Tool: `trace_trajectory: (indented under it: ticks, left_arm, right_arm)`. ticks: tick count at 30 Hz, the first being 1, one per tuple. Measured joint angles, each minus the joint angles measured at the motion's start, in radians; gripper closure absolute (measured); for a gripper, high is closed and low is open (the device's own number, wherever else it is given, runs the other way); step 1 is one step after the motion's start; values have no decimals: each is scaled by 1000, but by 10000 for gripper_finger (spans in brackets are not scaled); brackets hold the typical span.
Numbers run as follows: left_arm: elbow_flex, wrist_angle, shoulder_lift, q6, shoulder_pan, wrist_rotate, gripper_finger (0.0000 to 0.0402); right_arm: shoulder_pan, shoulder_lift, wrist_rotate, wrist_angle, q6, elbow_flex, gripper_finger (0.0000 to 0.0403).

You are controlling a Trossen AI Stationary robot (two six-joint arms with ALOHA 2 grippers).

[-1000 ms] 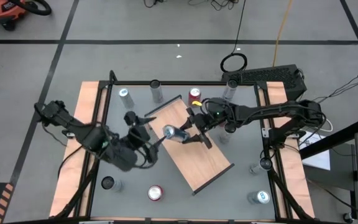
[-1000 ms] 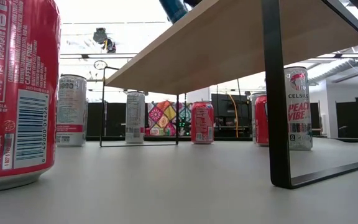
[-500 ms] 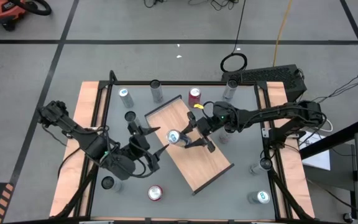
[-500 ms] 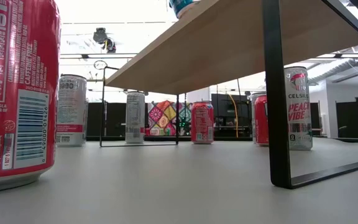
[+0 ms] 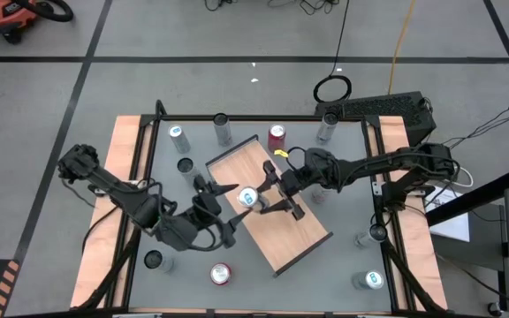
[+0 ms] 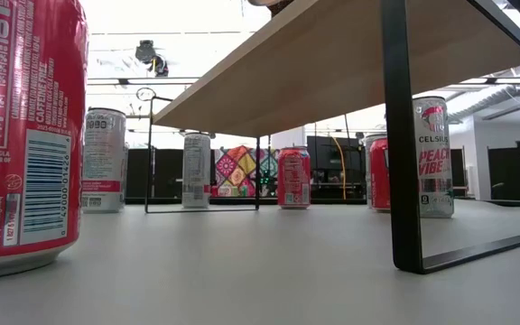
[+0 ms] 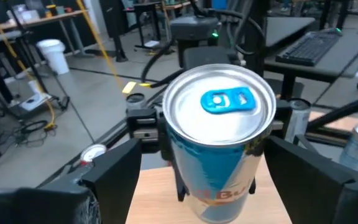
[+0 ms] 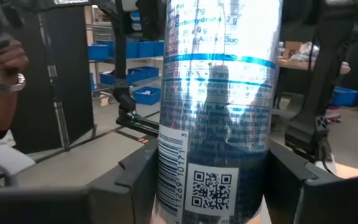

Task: Place canned beverage on shelf
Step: Put the bottom left silver soda can on the shelf

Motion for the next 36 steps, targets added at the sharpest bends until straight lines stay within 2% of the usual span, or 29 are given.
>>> trace_trajectory:
  ticks: [7, 11, 33, 36]
  left_arm:
    - [0, 153, 36, 140, 52, 78, 80]
    - [0, 178, 46, 154, 72, 105, 80]
    - [0, 190, 30, 189, 8, 46, 80]
    - [0, 193, 19, 198, 4, 43, 90]
  right_arm:
    - [0, 0, -4, 11, -5, 0, 211]
    - [0, 0, -4, 11, -2, 0, 211]
    - [0, -1, -5, 4, -1, 1, 211]
    - [0, -1, -3, 3, 0, 1, 211]
